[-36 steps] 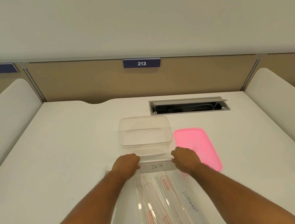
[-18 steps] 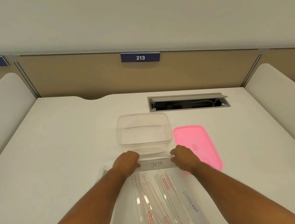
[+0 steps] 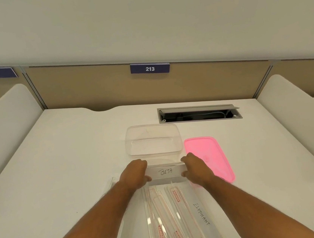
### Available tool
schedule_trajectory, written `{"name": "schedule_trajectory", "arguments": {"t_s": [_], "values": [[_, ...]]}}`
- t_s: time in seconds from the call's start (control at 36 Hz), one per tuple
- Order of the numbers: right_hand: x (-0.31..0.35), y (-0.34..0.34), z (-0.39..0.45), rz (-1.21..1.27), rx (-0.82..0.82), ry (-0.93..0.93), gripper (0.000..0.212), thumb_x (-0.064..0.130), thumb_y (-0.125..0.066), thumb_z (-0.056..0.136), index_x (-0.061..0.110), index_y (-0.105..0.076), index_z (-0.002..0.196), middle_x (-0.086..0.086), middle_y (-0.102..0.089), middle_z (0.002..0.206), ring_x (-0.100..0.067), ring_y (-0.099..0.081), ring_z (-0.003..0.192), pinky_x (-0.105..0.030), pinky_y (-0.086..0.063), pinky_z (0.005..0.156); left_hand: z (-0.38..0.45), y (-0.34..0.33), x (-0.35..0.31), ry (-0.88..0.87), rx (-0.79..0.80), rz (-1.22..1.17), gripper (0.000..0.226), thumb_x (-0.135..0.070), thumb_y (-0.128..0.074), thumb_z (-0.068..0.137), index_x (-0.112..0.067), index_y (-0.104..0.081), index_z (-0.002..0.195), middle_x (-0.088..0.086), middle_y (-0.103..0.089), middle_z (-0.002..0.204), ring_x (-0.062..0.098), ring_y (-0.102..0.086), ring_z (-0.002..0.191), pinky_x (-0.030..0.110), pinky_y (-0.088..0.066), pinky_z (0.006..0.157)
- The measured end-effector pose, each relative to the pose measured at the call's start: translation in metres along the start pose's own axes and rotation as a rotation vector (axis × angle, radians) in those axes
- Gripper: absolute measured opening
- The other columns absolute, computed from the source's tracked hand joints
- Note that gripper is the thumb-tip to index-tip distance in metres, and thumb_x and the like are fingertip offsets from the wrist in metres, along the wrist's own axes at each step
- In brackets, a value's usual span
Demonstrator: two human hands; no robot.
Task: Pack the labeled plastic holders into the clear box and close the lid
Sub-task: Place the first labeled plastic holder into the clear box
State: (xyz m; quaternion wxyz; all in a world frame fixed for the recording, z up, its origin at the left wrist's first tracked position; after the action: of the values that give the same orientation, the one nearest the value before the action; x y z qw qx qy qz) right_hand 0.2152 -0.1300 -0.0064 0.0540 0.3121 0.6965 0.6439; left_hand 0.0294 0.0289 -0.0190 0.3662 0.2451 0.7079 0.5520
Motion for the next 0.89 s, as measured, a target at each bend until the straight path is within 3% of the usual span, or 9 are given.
{"name": "schedule_trajectory", "arguments": {"t_s": [0.19, 0.39, 0.78, 0.89], "values": [[0.006, 0.006, -0.006, -0.009, -0.057, 0.021, 0.05, 0.021, -0.079, 0.079, 0.012, -0.054, 0.121, -0.004, -0.051, 0.116, -0.023, -0.052, 0.1, -0.037, -0.05, 0.088, -0.006, 0.01, -0.001, -0.02, -0.024, 0.0, 0.063, -0.042, -0.08, 0.077, -0.013, -0.052, 0.125, 0.003, -0.058, 0.117, 0.02, -0.053, 0.108, 0.031, -0.048, 0.089], [0.01, 0.012, -0.006, -0.066, -0.148, 0.028, 0.054, 0.017, -0.079, 0.074, 0.012, -0.051, 0.119, -0.005, -0.05, 0.114, -0.023, -0.048, 0.1, -0.037, -0.045, 0.088, -0.01, 0.02, -0.003, -0.068, -0.076, 0.031, 0.058, -0.044, -0.077, 0.079, -0.013, -0.053, 0.123, 0.003, -0.058, 0.114, 0.02, -0.053, 0.105, 0.032, -0.05, 0.086], [0.001, 0.041, 0.007, -0.21, -0.208, 0.172, 0.059, 0.048, -0.074, 0.073, 0.026, -0.053, 0.124, 0.006, -0.052, 0.119, -0.018, -0.044, 0.109, -0.037, -0.037, 0.093, -0.009, 0.054, 0.007, -0.221, -0.213, 0.107, 0.058, -0.06, -0.065, 0.074, -0.023, -0.058, 0.118, -0.007, -0.06, 0.105, 0.013, -0.054, 0.096, 0.029, -0.049, 0.076], [0.001, 0.053, 0.014, -0.182, -0.213, 0.207, 0.06, 0.048, -0.075, 0.072, 0.025, -0.054, 0.123, 0.005, -0.051, 0.117, -0.018, -0.044, 0.106, -0.034, -0.038, 0.09, -0.002, 0.063, 0.008, -0.261, -0.267, 0.17, 0.061, -0.065, -0.064, 0.073, -0.024, -0.061, 0.117, -0.007, -0.063, 0.106, 0.015, -0.053, 0.097, 0.03, -0.043, 0.084]]}}
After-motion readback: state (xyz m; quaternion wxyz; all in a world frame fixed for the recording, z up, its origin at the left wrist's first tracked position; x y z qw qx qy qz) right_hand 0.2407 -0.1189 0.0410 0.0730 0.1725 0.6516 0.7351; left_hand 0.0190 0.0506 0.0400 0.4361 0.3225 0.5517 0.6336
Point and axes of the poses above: each hand's wrist, its own z-axis towards the middle knuckle, its own y-axis out of the back of the hand, x = y × z, the point moved 2 cm from there along z, towards the middle knuckle
